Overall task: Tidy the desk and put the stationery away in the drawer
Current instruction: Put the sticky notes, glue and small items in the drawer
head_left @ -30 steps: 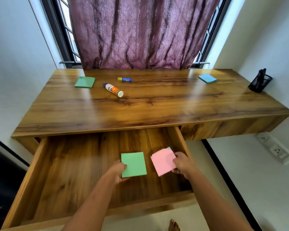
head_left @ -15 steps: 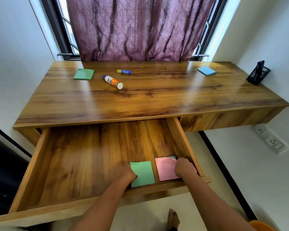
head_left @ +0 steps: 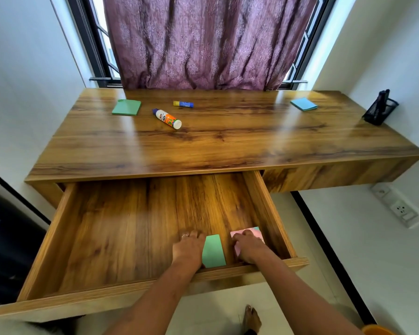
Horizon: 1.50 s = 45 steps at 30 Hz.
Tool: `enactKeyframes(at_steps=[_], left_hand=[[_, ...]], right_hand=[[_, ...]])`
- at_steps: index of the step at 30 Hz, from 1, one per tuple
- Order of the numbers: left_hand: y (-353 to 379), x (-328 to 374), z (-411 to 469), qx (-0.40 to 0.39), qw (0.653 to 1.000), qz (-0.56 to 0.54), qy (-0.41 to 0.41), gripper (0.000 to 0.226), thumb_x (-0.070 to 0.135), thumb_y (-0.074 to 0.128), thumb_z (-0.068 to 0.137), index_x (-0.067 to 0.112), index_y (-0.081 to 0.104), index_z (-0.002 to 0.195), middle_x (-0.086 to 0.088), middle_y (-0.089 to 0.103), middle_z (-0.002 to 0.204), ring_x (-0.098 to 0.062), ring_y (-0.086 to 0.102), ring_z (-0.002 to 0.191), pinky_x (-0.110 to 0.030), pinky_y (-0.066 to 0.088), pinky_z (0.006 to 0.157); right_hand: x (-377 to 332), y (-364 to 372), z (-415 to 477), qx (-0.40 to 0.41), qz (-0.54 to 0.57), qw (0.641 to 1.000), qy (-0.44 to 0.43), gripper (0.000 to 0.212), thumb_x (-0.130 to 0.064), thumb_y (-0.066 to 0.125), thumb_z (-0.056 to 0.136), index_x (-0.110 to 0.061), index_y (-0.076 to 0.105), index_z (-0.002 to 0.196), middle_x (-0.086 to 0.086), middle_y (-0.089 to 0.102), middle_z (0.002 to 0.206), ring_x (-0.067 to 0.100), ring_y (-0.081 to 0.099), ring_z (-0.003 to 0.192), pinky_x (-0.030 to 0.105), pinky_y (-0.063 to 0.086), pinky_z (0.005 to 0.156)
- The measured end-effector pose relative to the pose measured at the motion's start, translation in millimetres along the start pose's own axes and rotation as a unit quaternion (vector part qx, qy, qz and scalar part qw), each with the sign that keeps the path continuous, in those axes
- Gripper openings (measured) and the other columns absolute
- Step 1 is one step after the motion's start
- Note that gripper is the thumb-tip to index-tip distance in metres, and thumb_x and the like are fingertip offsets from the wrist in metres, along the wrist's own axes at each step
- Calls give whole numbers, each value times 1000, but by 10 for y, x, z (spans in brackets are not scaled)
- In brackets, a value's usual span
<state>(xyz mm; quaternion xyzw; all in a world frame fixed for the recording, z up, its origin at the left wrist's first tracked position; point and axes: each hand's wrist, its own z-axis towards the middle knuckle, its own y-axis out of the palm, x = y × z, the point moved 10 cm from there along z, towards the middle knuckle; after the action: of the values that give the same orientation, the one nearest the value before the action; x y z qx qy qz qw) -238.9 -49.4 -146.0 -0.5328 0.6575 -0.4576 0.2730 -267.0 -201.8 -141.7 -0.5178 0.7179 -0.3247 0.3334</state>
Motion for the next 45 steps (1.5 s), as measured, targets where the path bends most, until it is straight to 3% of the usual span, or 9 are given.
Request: enactKeyframes(at_steps=[7,12,18,26,32,41,45], left_hand=[[24,115,61,-16,1000,-7,24,82,22,77,75,19,29,141,-7,32,144,-31,33,133,-42,48,96],[28,172,102,-10,1000,-13,26,84,21,77,76,19,27,143,-9,30,147,-34,28,137,-44,47,98],[65,188,142,-13,1000,-9,25,85,25,77,75,20,26,142,-8,28,148,-35,26,138,-44,48,98],[65,198,138,-7,999,6,33,85,27,77,75,20,25,143,-8,30,147,-35,28,138,-43,48,97],[58,270,136,-2,999,21,39,85,27,77,75,20,26,143,-8,32,147,-35,30,137,-42,48,98],[43,510,206,1,998,36,55,79,19,74,79,17,28,142,-10,34,146,-36,32,137,-41,51,94],[39,506,260,1,998,31,54,76,21,76,77,18,32,139,-7,36,143,-34,37,132,-42,53,89]], right_hand=[[67,-150,-118,-26,-28,999,14,47,-12,61,89,-20,47,133,14,31,147,34,40,130,42,41,107],[-47,-311,-289,-41,-68,997,9,43,-12,54,94,-11,45,136,15,41,143,31,44,130,39,37,111],[77,-290,-244,-46,-29,998,39,41,-15,47,97,-7,44,137,11,40,142,31,42,131,39,35,113],[409,-48,27,-49,28,992,110,47,-18,57,92,-11,47,137,11,47,137,28,49,123,39,41,108],[425,-11,12,-66,47,990,117,45,-19,56,93,-10,47,137,11,47,136,27,47,124,38,40,109],[364,-58,-46,-65,31,993,90,41,-20,46,99,-14,45,139,9,45,138,25,41,131,36,28,116],[208,-220,-211,-67,3,997,49,37,-20,43,99,-12,48,135,12,46,138,28,42,129,38,31,115]])
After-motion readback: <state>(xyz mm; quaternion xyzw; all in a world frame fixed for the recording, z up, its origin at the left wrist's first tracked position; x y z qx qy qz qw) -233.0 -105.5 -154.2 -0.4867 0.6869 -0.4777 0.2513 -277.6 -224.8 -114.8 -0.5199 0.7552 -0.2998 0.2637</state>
